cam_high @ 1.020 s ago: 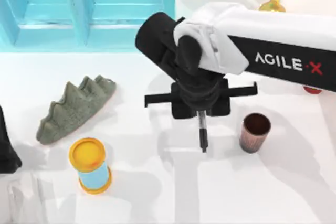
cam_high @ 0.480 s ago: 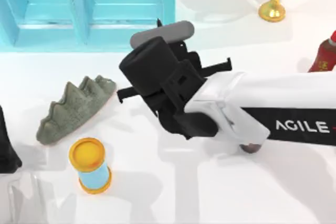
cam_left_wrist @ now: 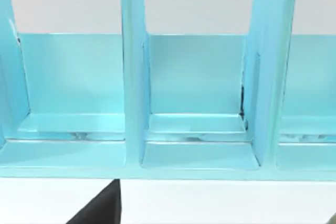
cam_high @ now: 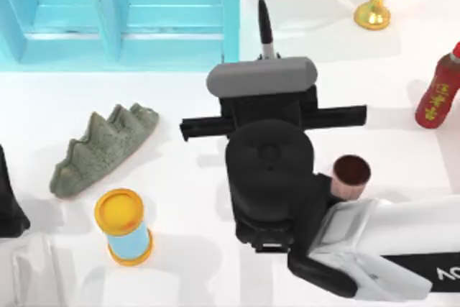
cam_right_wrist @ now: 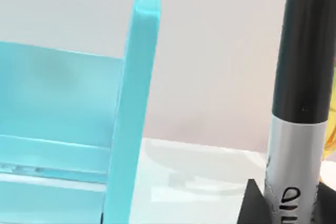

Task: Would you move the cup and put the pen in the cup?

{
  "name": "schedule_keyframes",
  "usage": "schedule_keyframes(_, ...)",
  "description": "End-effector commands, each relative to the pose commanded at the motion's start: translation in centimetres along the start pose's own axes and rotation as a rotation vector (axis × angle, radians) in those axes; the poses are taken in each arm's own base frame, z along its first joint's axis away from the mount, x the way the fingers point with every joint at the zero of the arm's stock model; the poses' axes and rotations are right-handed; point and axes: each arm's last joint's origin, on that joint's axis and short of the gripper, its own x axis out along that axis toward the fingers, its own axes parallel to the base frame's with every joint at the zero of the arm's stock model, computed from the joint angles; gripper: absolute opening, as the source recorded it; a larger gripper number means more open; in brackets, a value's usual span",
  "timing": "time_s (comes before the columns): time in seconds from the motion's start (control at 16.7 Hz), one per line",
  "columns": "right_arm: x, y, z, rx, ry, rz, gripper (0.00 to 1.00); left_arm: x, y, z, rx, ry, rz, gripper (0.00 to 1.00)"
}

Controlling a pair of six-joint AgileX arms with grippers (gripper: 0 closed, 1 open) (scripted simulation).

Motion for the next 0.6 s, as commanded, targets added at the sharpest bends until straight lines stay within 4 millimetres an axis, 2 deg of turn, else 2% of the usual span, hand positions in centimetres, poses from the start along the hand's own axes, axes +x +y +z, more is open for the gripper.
schedule_keyframes(0.3, -3.6, -3.4, -0.1, 0.087, -0.078, -0.155, 0.0, 0.0, 0.0, 0.0, 0.0, 0.0, 0.0, 1.0)
schedule_keyframes(0.6, -5.8, -6.0, -0.6, 0.151, -0.072, -0.24, 0.0, 0.0, 0.0, 0.0, 0.0, 0.0, 0.0, 1.0)
